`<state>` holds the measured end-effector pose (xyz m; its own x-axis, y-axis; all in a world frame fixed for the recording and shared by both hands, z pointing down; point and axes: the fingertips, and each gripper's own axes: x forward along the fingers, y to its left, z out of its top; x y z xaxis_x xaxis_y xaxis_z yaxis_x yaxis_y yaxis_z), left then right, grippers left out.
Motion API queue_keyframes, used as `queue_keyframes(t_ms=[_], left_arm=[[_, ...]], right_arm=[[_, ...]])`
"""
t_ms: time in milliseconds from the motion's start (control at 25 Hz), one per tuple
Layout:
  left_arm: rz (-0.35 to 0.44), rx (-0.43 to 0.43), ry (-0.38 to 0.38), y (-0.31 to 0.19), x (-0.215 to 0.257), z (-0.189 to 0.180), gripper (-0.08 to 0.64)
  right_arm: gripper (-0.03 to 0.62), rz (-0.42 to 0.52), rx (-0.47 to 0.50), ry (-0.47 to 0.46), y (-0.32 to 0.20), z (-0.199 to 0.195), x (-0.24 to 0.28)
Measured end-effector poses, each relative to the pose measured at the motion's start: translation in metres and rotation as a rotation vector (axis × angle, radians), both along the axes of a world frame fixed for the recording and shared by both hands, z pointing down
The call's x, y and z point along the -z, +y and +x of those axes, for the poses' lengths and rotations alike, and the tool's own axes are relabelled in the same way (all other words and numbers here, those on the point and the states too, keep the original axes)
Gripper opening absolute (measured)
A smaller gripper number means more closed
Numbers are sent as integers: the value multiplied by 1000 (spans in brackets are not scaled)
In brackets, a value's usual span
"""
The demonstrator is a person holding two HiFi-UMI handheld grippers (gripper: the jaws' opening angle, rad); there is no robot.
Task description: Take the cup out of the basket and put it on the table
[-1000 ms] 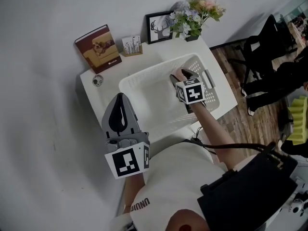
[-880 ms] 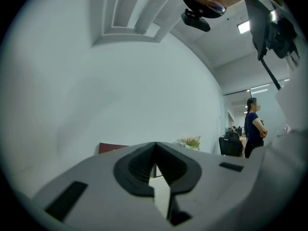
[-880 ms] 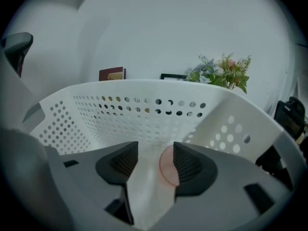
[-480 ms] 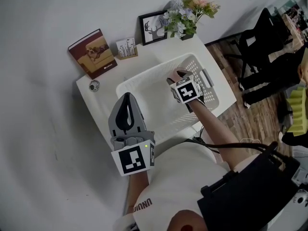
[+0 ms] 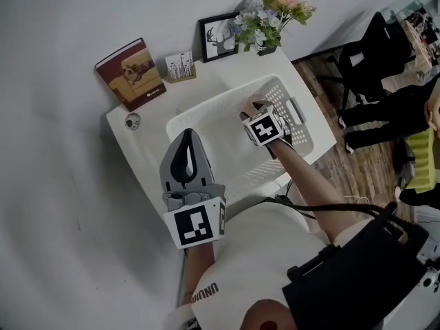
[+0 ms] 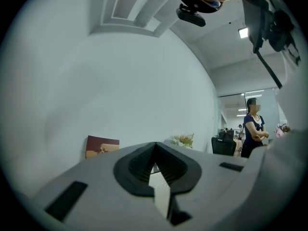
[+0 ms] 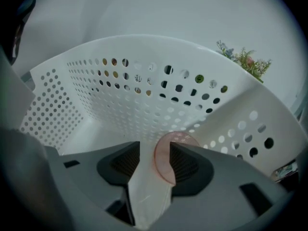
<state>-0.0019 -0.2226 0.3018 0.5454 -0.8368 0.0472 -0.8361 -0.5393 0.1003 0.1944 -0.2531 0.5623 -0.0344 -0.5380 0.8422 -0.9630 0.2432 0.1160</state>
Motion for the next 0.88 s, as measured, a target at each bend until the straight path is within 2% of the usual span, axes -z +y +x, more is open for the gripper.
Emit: queue_keyframes(t_ms=[480, 880], left_arm=[[-3, -6, 17, 0, -1, -1, 11], [-1, 19, 15, -2, -1, -10, 11]], right_arm=[[113, -31, 15, 28, 0, 0, -9], [61, -26, 8, 42, 2, 2, -10]])
